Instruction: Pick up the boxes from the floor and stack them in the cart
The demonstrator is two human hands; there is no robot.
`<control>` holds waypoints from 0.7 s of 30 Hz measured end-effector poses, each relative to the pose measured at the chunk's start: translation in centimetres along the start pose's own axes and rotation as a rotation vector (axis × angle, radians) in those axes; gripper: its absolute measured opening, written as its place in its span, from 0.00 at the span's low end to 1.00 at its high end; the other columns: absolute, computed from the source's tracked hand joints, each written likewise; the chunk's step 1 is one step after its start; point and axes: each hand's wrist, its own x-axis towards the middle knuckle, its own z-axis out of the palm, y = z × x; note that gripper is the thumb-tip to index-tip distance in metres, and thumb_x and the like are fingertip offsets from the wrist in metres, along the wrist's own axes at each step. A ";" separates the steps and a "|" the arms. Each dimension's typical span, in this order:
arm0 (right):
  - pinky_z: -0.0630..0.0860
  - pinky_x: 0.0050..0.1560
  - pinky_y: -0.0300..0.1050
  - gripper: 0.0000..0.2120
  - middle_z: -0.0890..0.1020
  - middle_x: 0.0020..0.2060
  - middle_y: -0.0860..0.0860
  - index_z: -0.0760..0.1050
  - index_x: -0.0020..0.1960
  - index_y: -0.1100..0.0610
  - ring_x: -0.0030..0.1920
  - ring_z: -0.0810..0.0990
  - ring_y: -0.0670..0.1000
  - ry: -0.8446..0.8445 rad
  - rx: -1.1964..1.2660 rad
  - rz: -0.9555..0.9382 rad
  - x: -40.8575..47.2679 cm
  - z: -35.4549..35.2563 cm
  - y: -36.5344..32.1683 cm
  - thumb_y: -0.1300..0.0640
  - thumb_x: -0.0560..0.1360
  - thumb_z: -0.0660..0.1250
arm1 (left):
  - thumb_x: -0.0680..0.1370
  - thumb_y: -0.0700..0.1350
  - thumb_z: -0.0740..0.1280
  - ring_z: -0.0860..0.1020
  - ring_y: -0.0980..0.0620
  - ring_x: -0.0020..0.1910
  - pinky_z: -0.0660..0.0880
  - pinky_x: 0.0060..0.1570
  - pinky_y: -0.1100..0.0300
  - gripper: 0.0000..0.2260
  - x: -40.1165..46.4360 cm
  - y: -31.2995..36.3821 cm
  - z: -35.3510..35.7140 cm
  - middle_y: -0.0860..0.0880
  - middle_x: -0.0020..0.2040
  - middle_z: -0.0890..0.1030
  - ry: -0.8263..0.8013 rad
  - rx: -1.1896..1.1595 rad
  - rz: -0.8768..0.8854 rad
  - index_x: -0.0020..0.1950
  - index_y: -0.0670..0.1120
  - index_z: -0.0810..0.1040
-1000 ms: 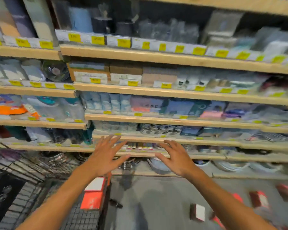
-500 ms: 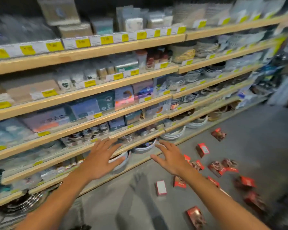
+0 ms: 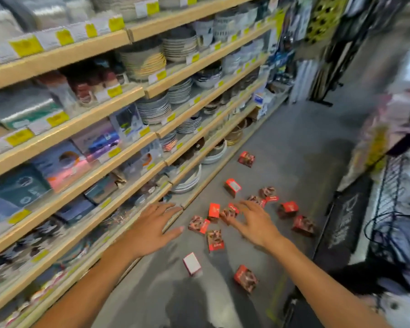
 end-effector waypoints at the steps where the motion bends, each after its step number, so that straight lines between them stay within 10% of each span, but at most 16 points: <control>1: 0.64 0.73 0.51 0.47 0.73 0.72 0.51 0.73 0.72 0.50 0.72 0.70 0.56 0.019 0.021 0.023 0.2 0.1 0.7 0.20 0.69 0.45 | 0.74 0.75 0.45 0.62 0.50 0.75 0.51 0.71 0.62 0.39 1.2 0.0 0.2 0.52 0.76 0.66 -0.011 -0.017 0.027 0.78 0.55 0.63; 21: 0.63 0.75 0.51 0.30 0.70 0.75 0.53 0.67 0.76 0.53 0.75 0.66 0.57 -0.033 0.230 0.478 13.7 9.4 6.9 0.40 0.80 0.64 | 0.72 0.70 0.57 0.70 0.46 0.71 0.67 0.69 0.50 0.37 25.4 -12.5 13.2 0.48 0.72 0.72 -0.487 -0.272 -0.026 0.76 0.52 0.67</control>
